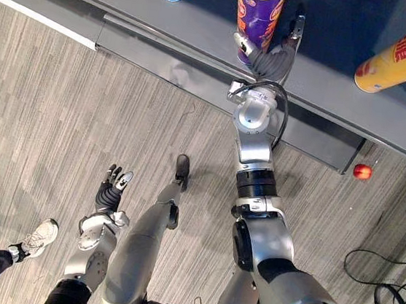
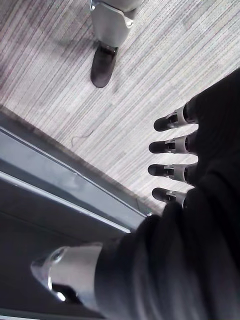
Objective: Put the gum and the chips on the shelf.
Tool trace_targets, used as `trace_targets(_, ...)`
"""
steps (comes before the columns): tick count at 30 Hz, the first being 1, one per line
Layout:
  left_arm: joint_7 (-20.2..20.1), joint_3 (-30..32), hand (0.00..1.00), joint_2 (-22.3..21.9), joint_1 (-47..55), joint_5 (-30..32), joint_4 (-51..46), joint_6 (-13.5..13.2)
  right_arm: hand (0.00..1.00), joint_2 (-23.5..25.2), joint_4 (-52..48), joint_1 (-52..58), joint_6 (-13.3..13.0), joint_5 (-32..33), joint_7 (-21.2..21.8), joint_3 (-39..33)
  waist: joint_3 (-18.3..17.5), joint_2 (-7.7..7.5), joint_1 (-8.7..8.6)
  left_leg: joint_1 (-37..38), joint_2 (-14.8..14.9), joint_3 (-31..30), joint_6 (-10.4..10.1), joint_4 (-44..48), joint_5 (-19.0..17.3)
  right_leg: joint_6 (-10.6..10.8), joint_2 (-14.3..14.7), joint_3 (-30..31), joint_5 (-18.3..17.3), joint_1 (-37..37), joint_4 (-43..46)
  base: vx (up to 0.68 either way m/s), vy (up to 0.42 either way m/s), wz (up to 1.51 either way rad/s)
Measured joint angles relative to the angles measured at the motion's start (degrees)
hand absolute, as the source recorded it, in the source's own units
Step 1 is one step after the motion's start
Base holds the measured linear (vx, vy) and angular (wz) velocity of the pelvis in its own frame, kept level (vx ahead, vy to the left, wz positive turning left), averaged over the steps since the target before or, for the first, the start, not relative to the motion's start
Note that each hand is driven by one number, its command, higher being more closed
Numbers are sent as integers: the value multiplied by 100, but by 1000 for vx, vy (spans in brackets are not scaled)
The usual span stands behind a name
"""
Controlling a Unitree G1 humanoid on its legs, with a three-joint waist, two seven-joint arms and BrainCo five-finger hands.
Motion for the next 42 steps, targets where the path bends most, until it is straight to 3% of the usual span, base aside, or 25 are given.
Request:
trace_targets(15, 0, -5, 0, 1, 0, 0, -1, -1, 0, -148, 231, -174, 6, 6, -66, -72, 0, 0, 5, -2, -7, 13, -2, -42, -1, 0, -2, 2, -1, -22, -10, 3, -53, 0)
trace_targets(31, -1, -107, 0, 0, 0, -6, -206, -7, 0, -969, 682, -729, 29, 236, -86, -245, 0, 2, 47, -44, -76, -102, -2, -123, 28, 3, -65, -80, -4, -28, -19, 2, -31, 3)
trace_targets(39, 1, -104, 0, -8, 0, -224, -216, -6, 0, -876, 698, -688, 29, 240, -108, -259, 1, 2, 36, -48, -58, -100, -5, -65, 22, 2, -47, -73, -4, -17, -27, 0, -61, -1)
trace_targets(42, 2, -55, 0, -9, -4, -222, -120, -4, 0, -599, 605, -249, 20, 234, -110, -112, 1, 2, 11, -39, 38, -90, -10, 198, -136, 2, 55, -60, -1, 128, -103, 7, -45, -10)
